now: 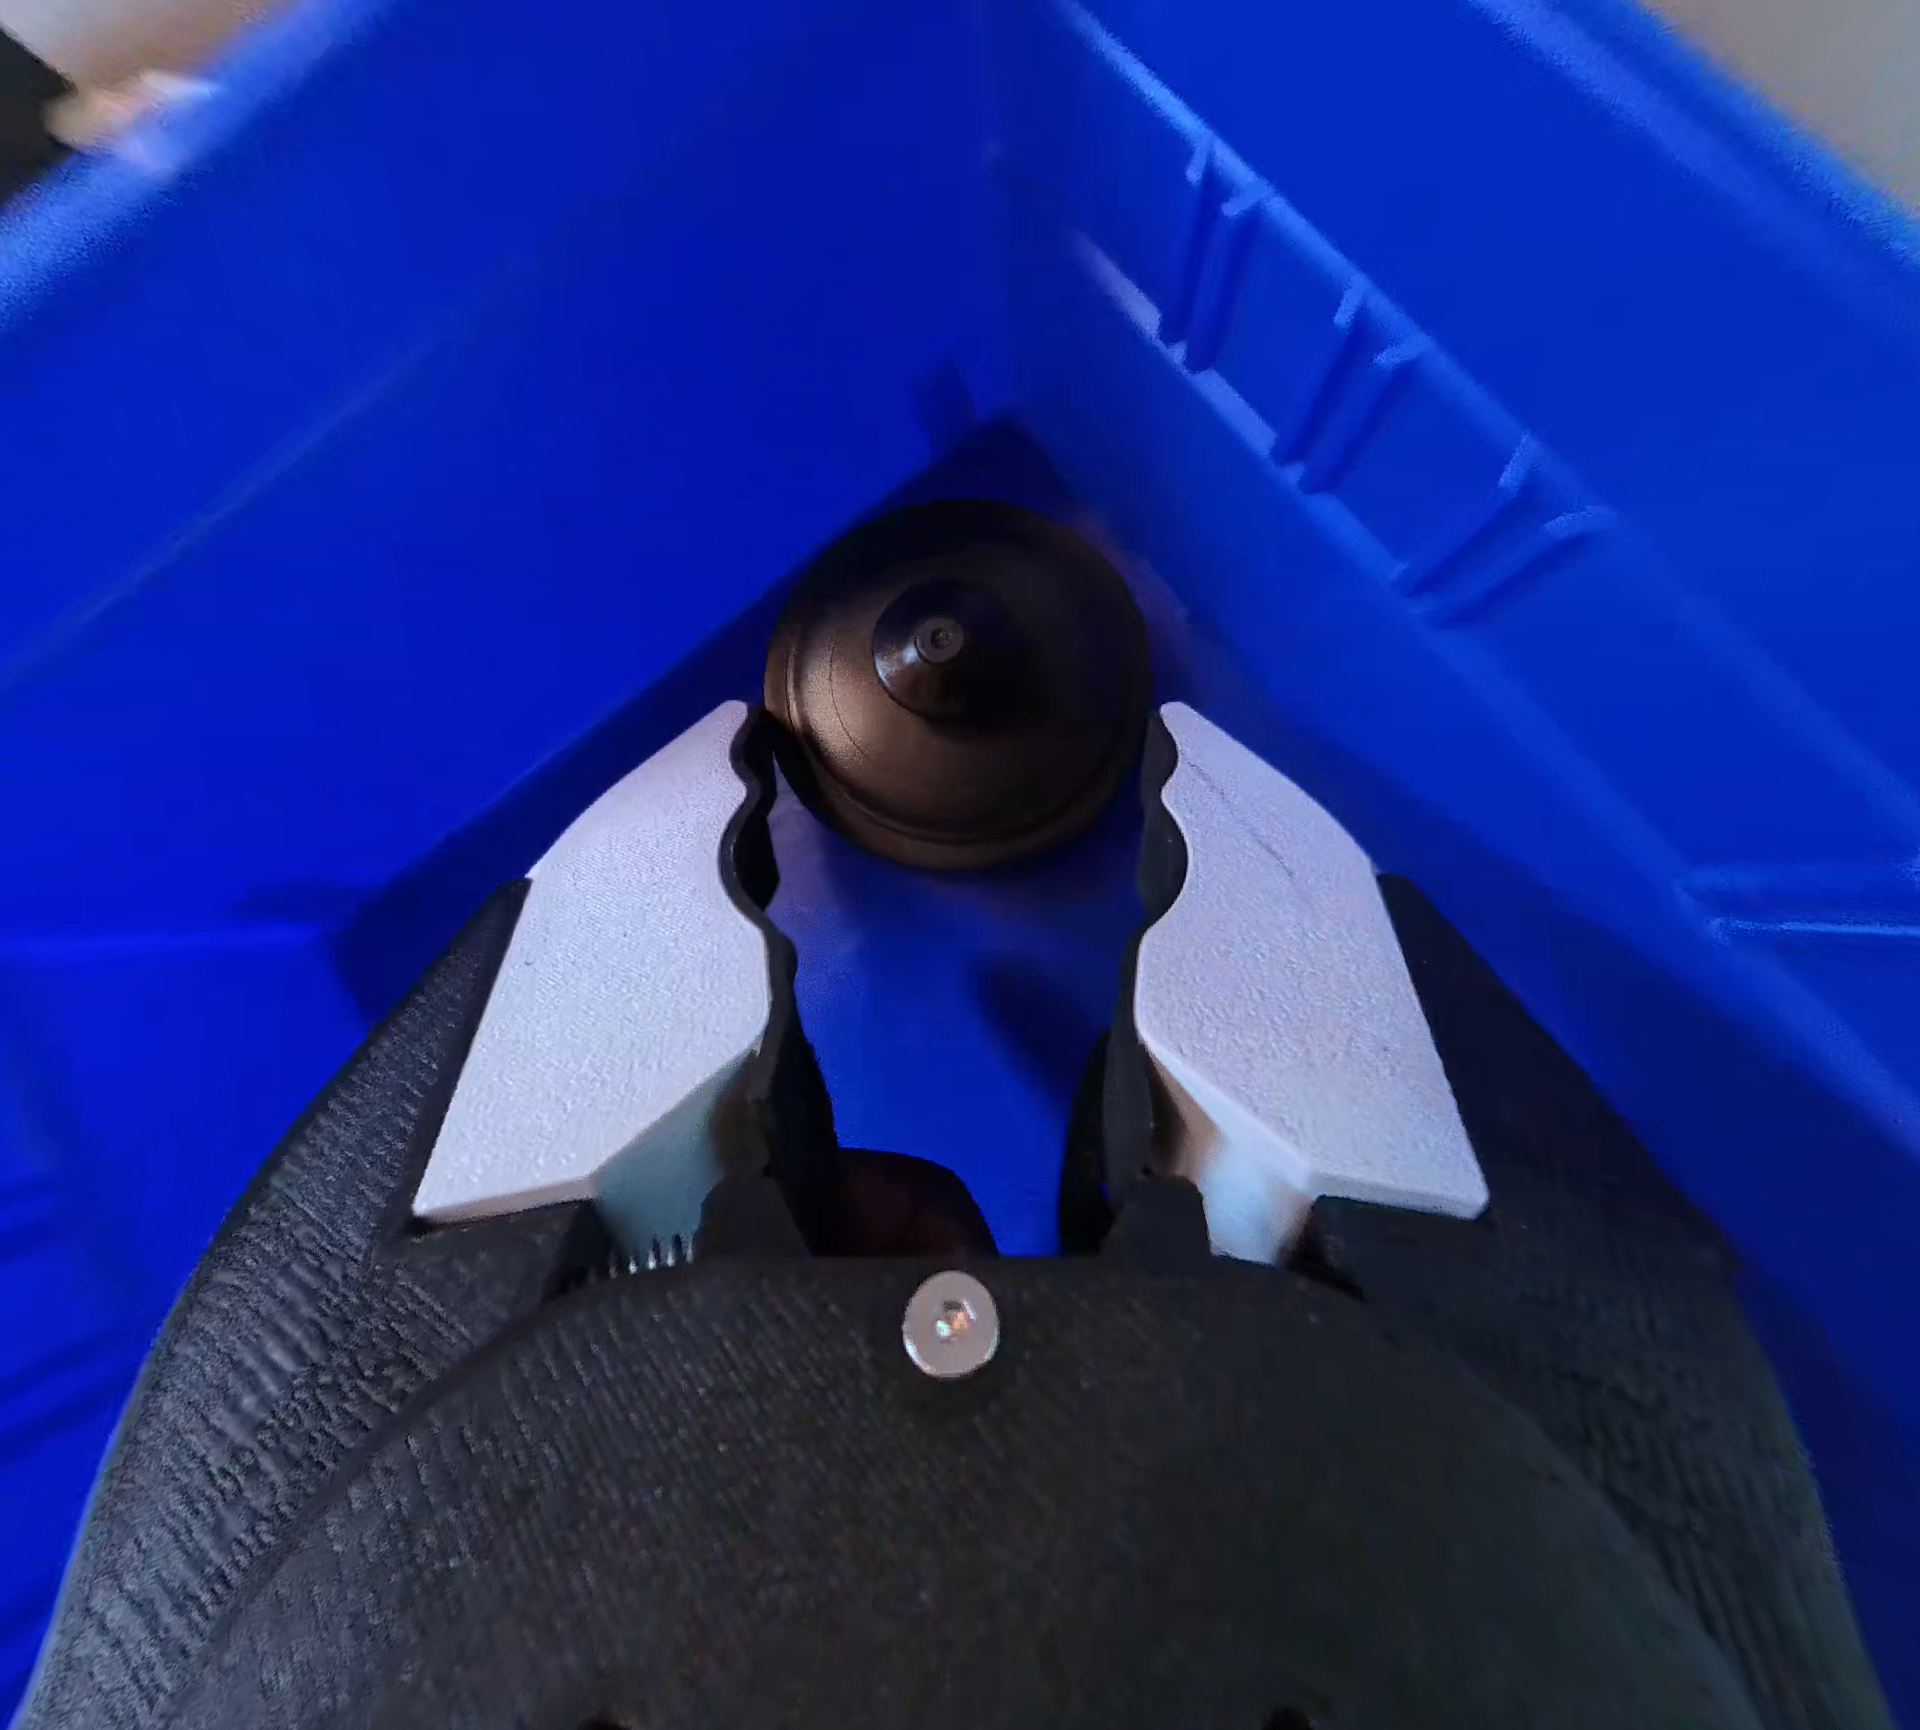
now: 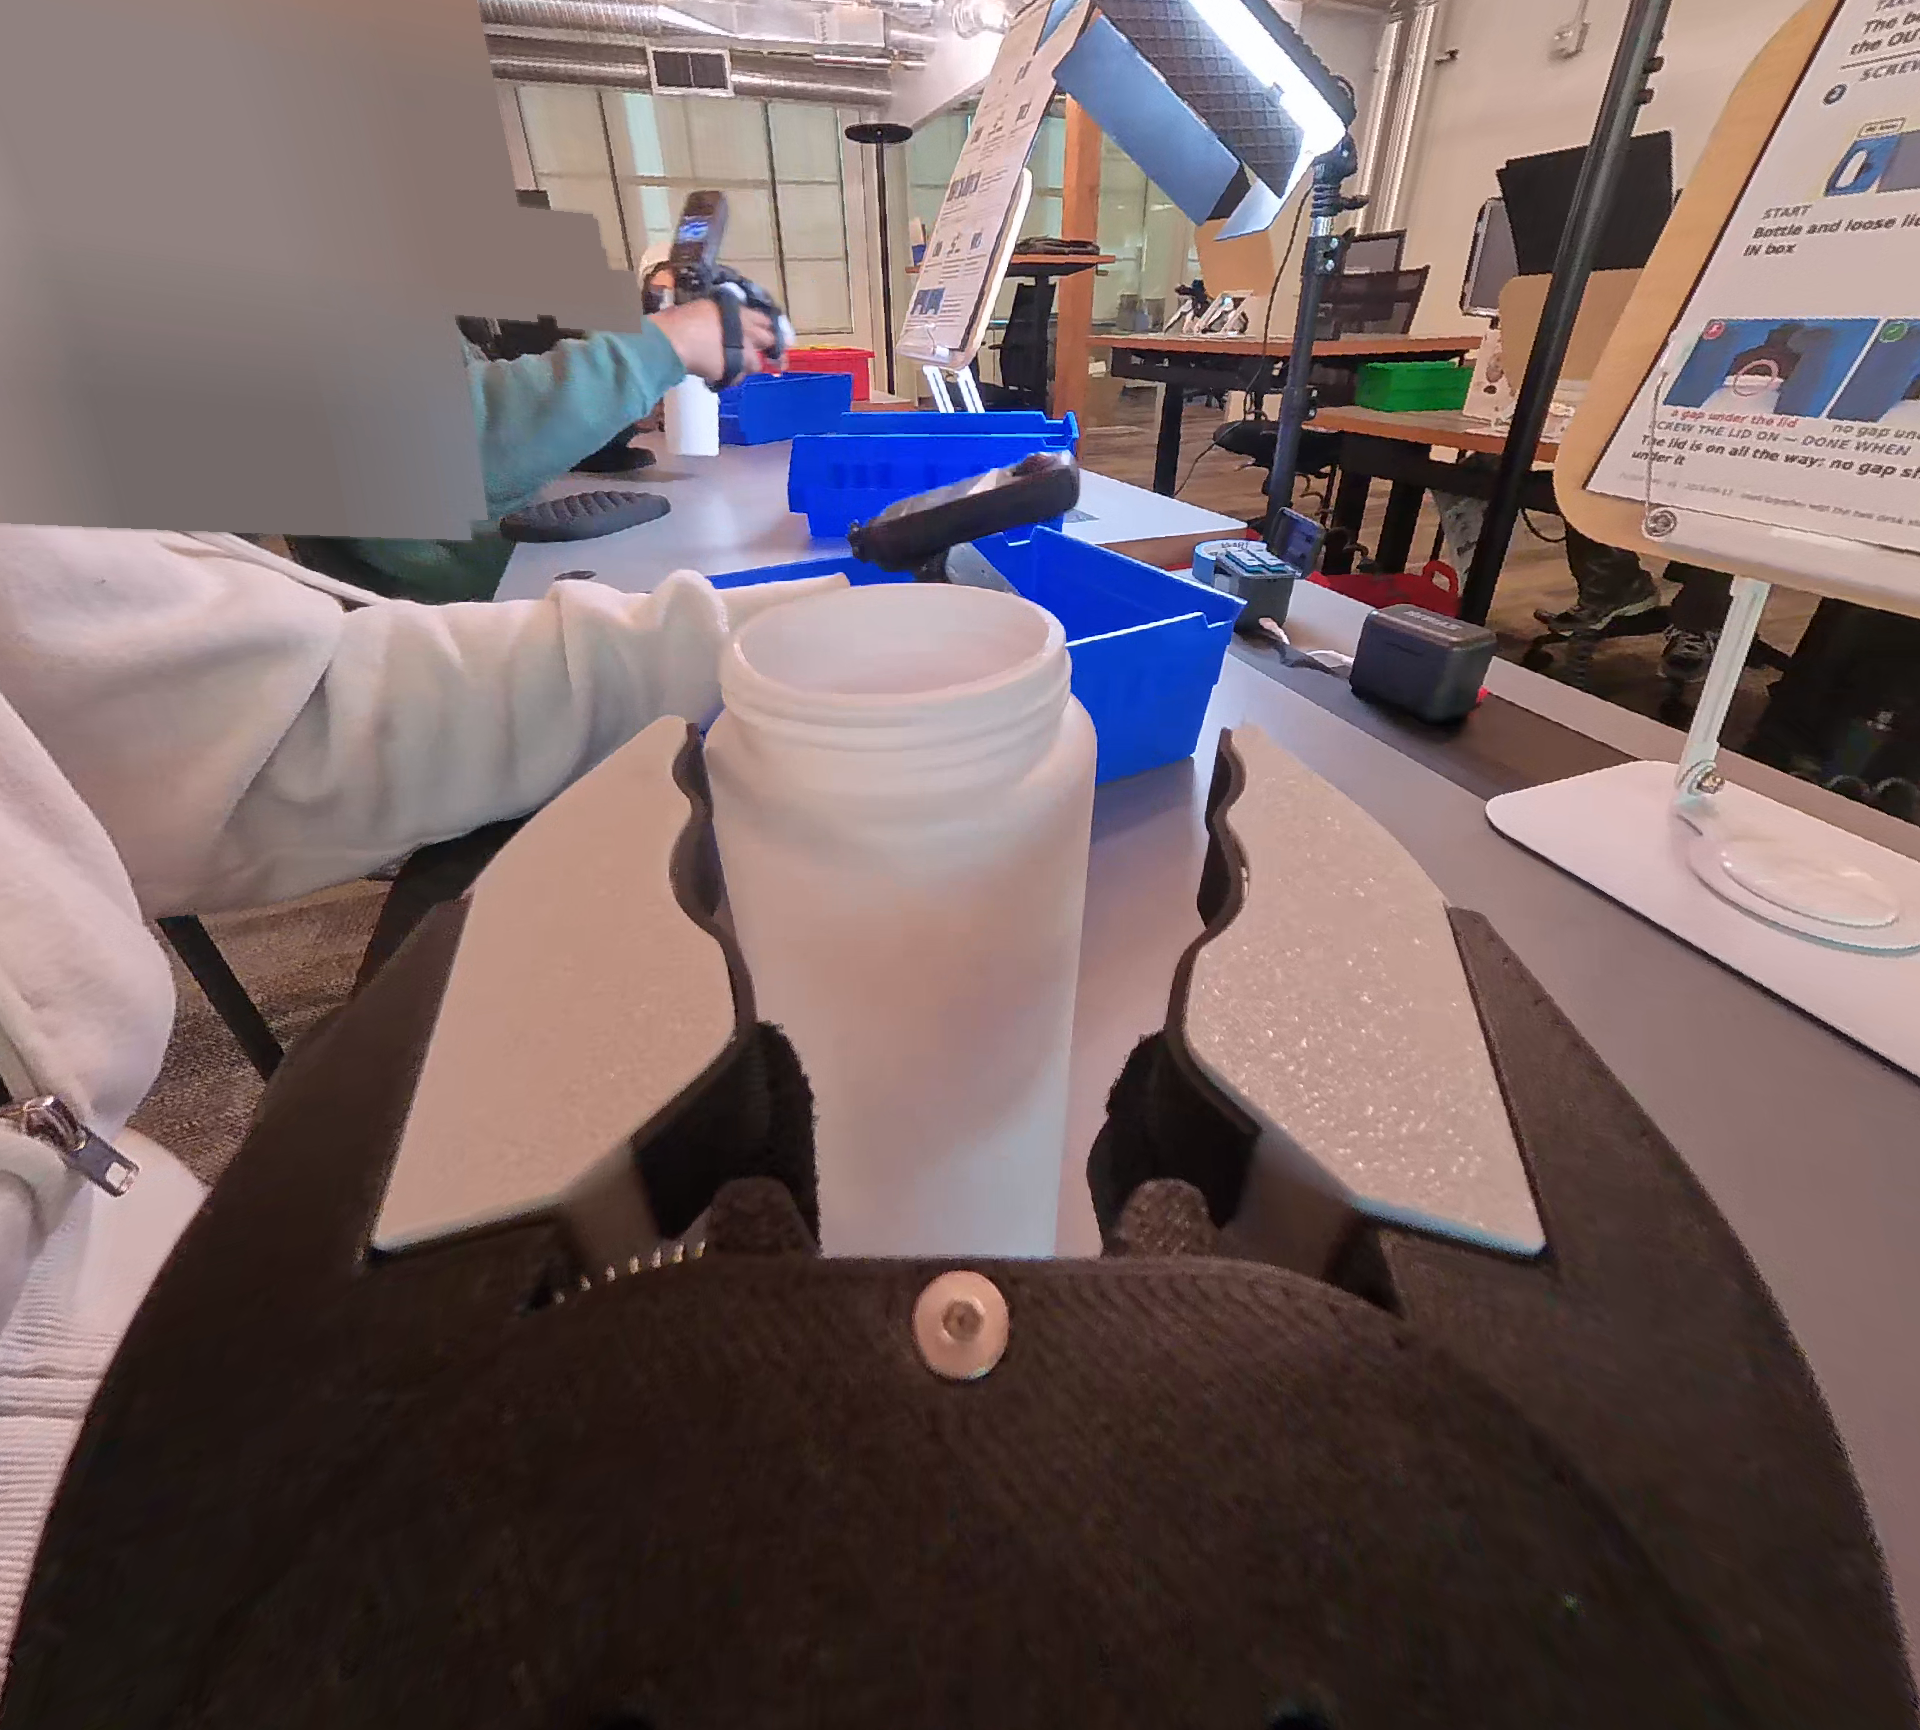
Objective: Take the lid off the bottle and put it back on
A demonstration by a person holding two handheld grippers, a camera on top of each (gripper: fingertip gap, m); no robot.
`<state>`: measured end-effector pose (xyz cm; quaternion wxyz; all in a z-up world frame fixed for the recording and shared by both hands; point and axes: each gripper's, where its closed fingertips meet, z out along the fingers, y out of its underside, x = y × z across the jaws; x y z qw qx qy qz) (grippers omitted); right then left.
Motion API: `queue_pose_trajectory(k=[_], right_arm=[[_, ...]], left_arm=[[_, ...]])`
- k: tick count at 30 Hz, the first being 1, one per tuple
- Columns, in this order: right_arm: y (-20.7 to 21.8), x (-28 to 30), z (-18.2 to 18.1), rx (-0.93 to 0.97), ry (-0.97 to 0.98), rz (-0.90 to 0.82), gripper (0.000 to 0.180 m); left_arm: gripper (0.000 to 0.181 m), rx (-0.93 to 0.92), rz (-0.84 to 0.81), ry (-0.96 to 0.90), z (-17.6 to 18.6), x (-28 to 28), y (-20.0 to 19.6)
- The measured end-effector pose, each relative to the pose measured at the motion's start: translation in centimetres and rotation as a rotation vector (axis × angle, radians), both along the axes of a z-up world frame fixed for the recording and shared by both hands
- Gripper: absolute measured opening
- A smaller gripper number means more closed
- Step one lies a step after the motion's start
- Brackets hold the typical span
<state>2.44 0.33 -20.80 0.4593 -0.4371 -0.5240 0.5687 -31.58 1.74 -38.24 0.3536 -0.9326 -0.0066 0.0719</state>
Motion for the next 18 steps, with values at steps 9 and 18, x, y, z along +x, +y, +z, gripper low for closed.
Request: queue_pose_trajectory(k=[9, 18], right_arm=[[0.8, 0.7, 0.6, 0.032, 0.021, -0.04, 0.091], [-1.3, 3.5, 6.6, 0.292, 0.215, -0.25, 0.058]], left_arm=[[0.068, 0.621, -0.056, 0.168, 17.3, 5.8, -3.0], [0.068, 0.765, -0.363, 0.62, 24.5, 22.1, -6.5]])
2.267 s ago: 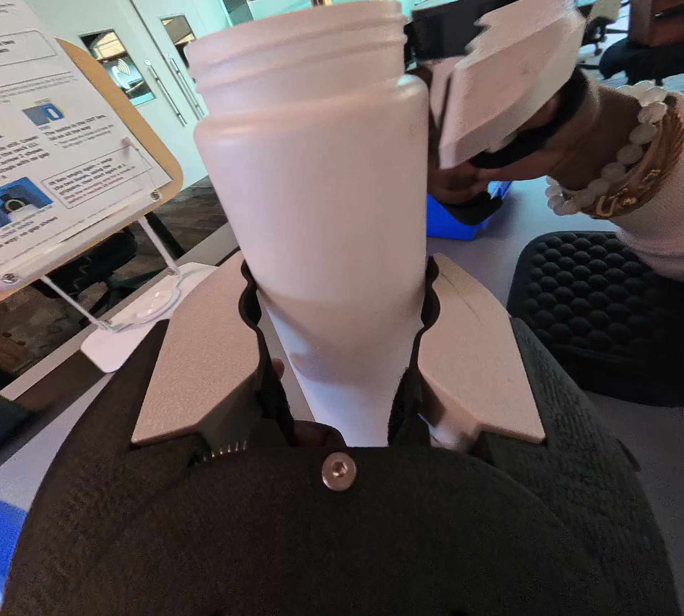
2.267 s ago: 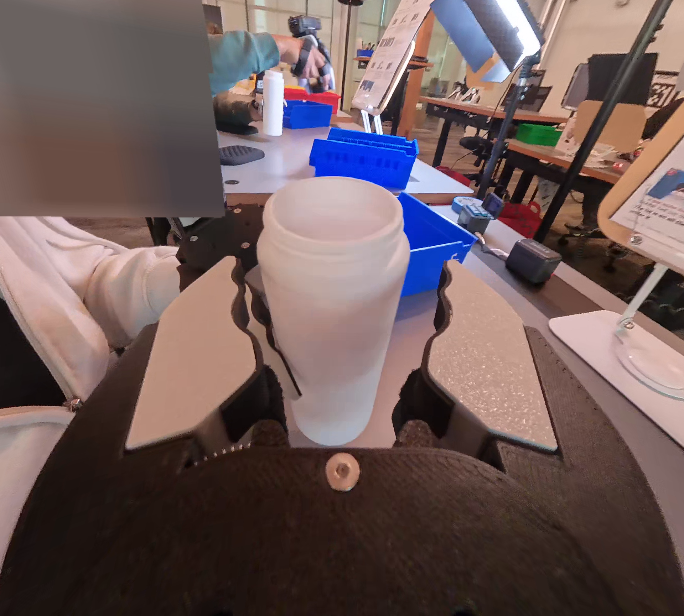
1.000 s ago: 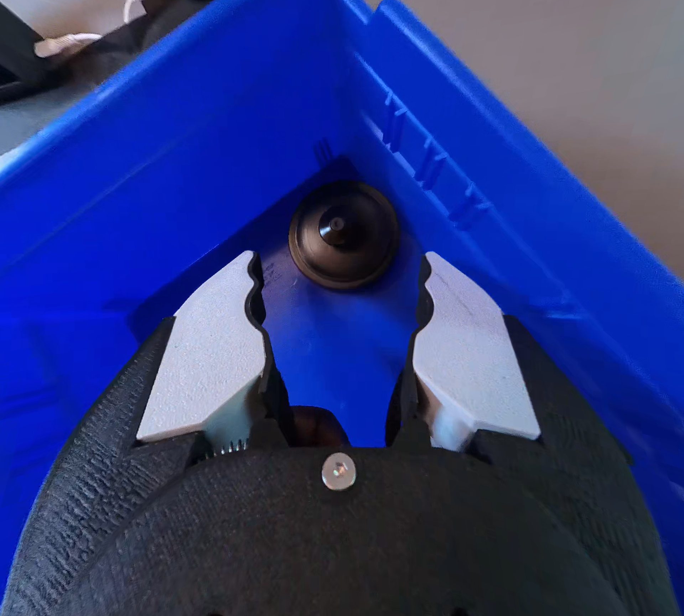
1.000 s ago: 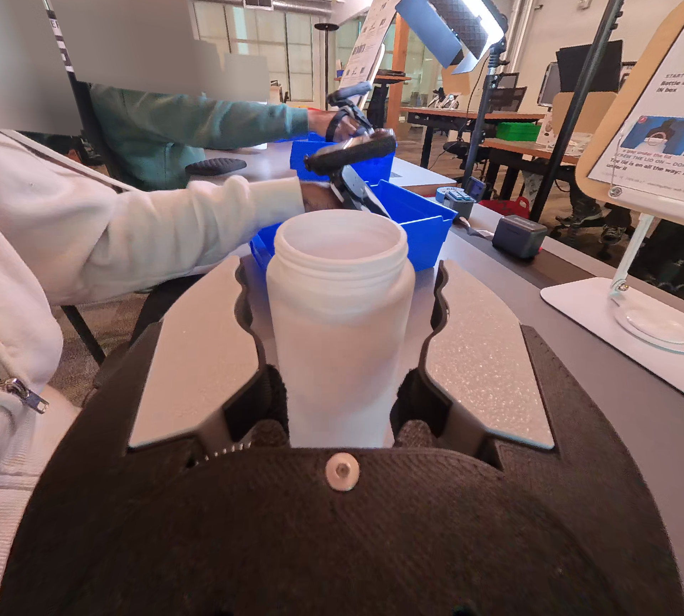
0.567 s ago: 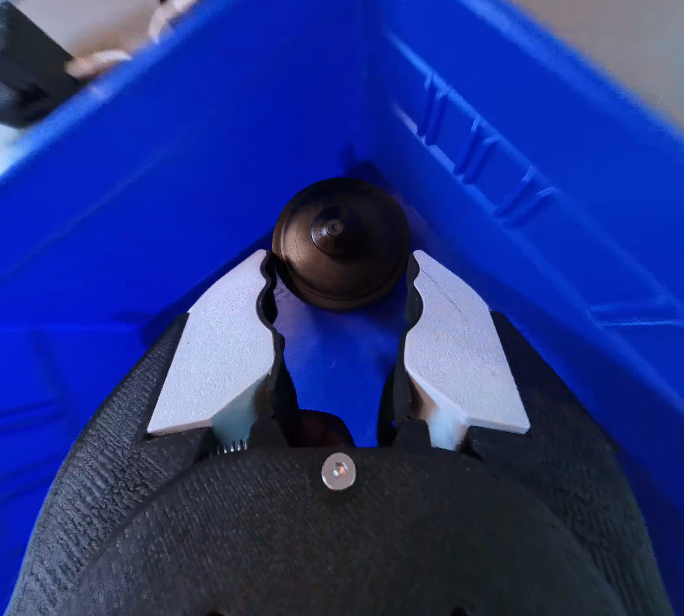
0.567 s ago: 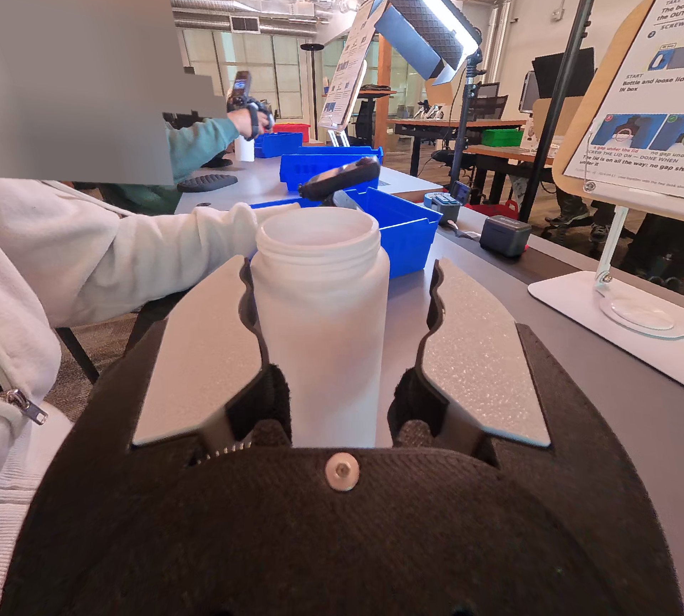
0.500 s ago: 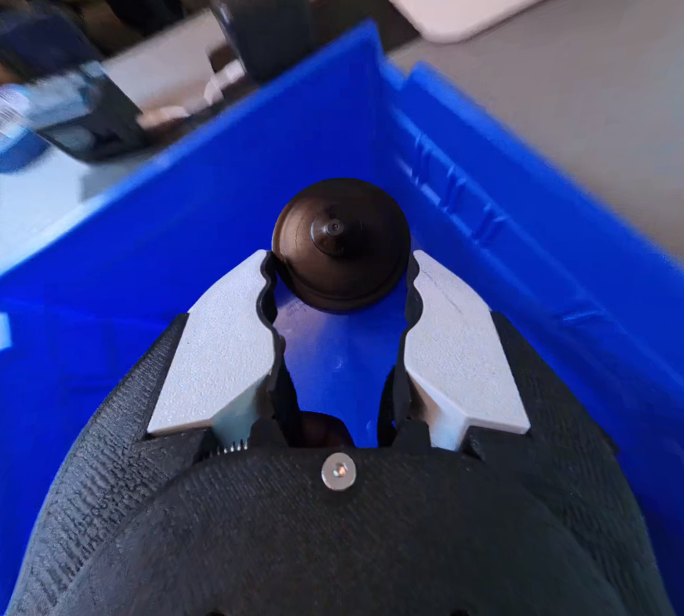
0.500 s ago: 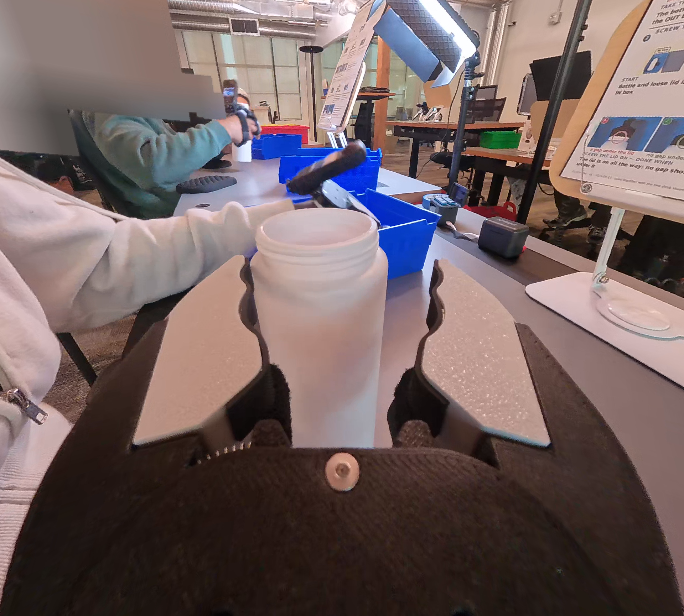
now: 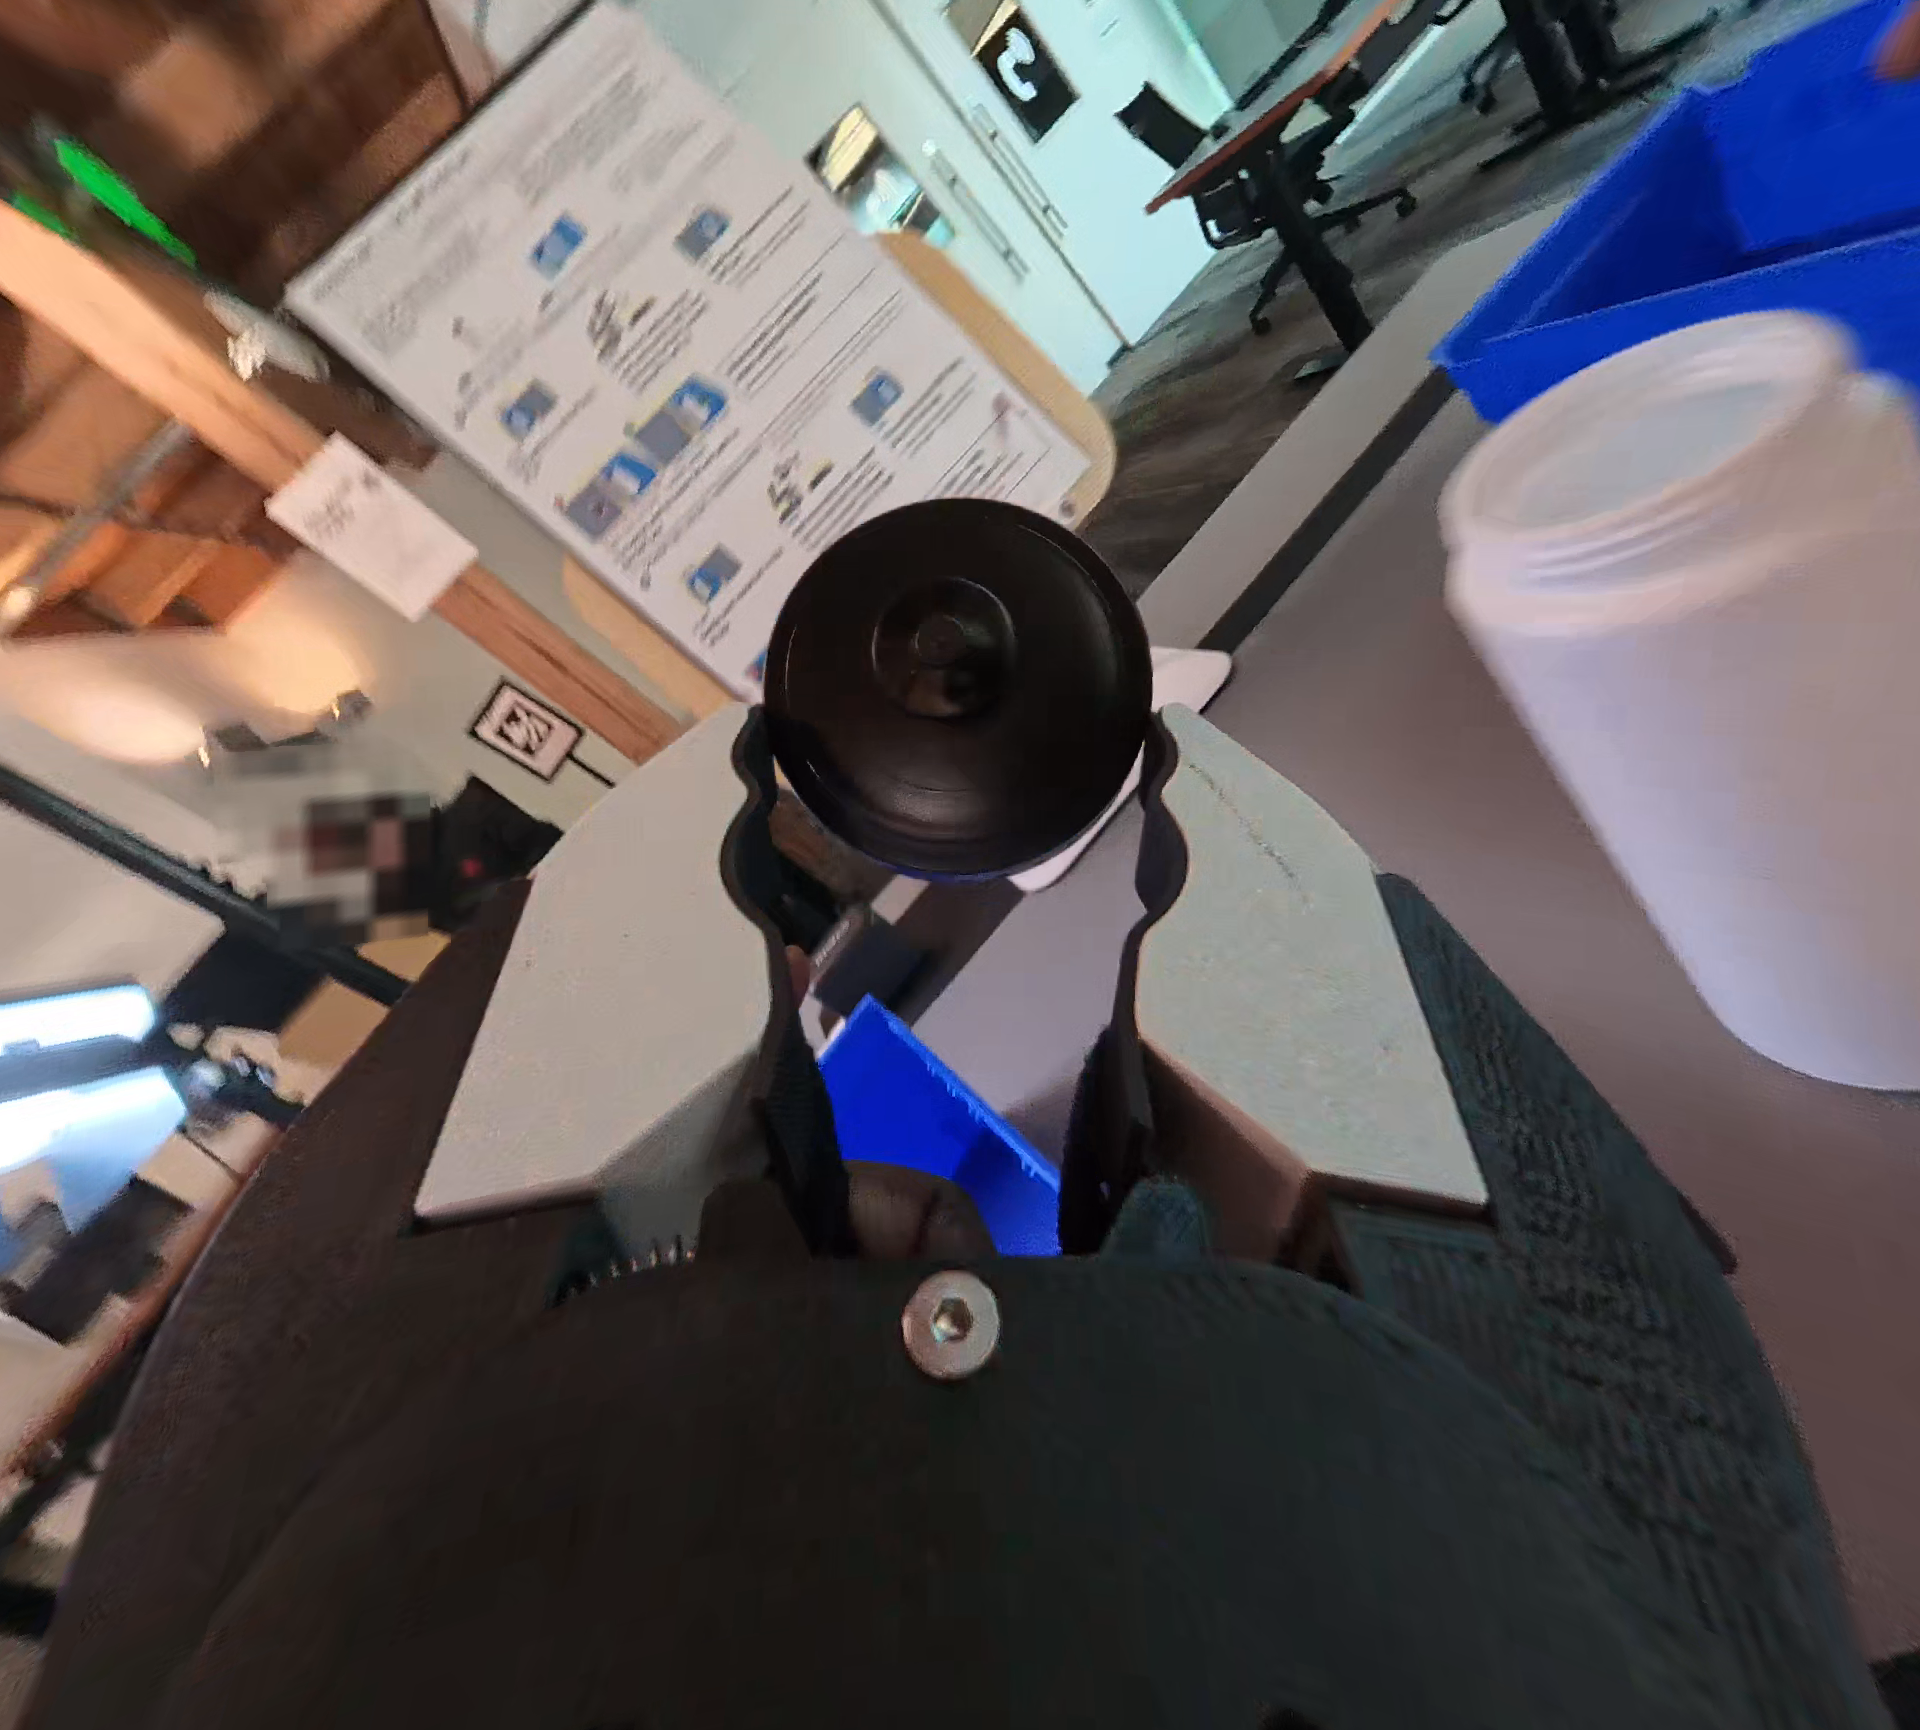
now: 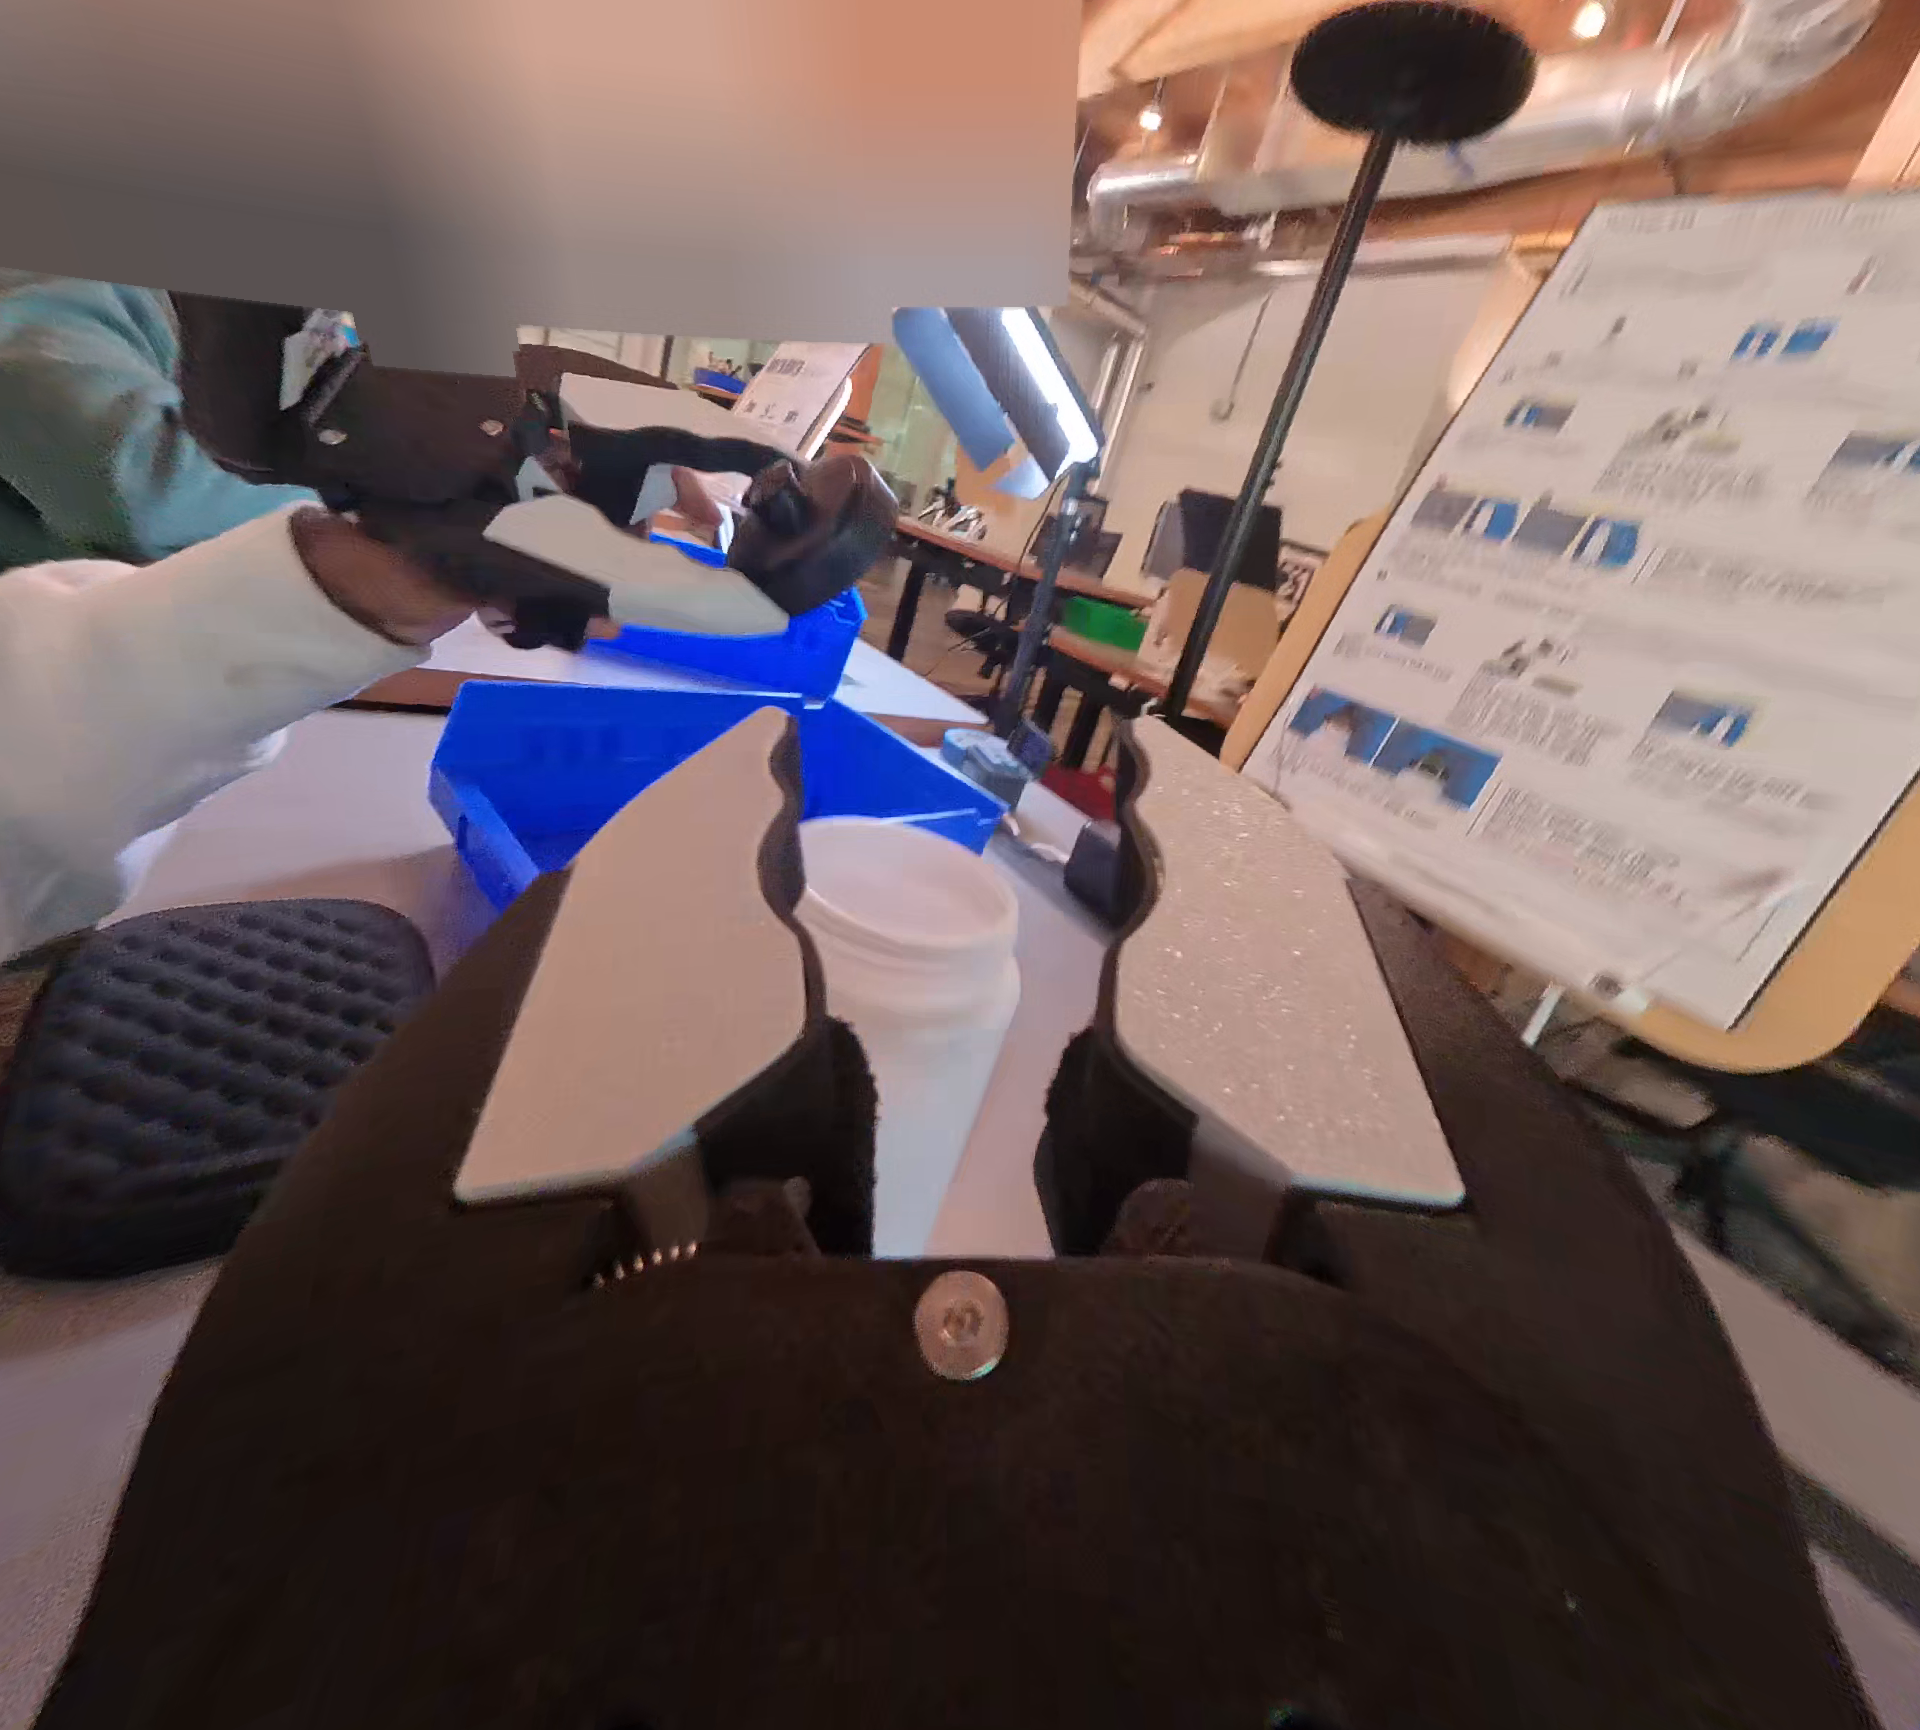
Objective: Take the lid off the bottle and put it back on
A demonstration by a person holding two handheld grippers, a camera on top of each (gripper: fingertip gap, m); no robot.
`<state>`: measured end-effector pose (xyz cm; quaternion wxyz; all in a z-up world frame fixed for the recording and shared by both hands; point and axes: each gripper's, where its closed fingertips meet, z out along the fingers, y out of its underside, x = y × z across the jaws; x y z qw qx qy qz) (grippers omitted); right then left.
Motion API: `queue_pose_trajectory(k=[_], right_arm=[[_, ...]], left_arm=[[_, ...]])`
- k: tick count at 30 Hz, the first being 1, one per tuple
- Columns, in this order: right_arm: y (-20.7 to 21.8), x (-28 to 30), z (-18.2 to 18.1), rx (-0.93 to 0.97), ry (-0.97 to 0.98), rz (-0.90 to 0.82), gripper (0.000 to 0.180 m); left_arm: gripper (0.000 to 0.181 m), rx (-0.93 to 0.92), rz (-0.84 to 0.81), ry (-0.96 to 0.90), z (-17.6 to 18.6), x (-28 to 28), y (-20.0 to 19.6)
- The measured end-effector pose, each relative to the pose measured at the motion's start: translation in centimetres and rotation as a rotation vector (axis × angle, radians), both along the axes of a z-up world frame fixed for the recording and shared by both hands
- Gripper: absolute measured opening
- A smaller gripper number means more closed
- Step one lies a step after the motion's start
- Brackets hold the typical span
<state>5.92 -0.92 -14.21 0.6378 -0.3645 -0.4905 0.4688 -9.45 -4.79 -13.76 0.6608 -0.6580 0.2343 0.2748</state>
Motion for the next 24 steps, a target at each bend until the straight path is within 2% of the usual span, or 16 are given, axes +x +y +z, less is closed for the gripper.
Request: queue_pose_trajectory(k=[4, 7, 14, 16, 20, 22, 24], right_arm=[[-4.3, -1.0, 1.7, 0.189, -0.049, -0.029, 0.042], [-6.4, -2.5, 2.0, 0.292, -0.103, -0.054, 0.038], [-6.2, -4.3, 1.3, 0.499, -0.22, -0.202, 0.035], [-6.3, -4.2, 1.4, 0.547, -0.208, -0.227, 0.022], [-6.6, -3.3, 2.4, 0.523, -0.146, -0.184, 0.022], [-5.8, -2.3, 3.3, 0.434, -0.131, -0.134, 0.022], [-4.2, -1.4, 3.7, 0.338, -0.174, -0.083, 0.022]], left_arm=[[0.068, 0.003, -0.051, 0.17, 0.2, 5.7, -0.2], [0.068, 0.009, -0.041, 0.289, 0.1, 7.9, -0.1], [0.067, 0.0, -0.085, 0.345, -0.4, 10.6, -0.4], [0.068, 0.007, -0.096, 0.342, -0.3, 10.8, -0.5], [0.069, 0.08, -0.153, 0.238, 0.6, 11.4, -1.0], [0.083, 0.132, -0.188, 0.085, 1.4, 11.0, -1.3], [0.108, 0.13, -0.265, -0.187, 1.2, 10.4, -1.4]])
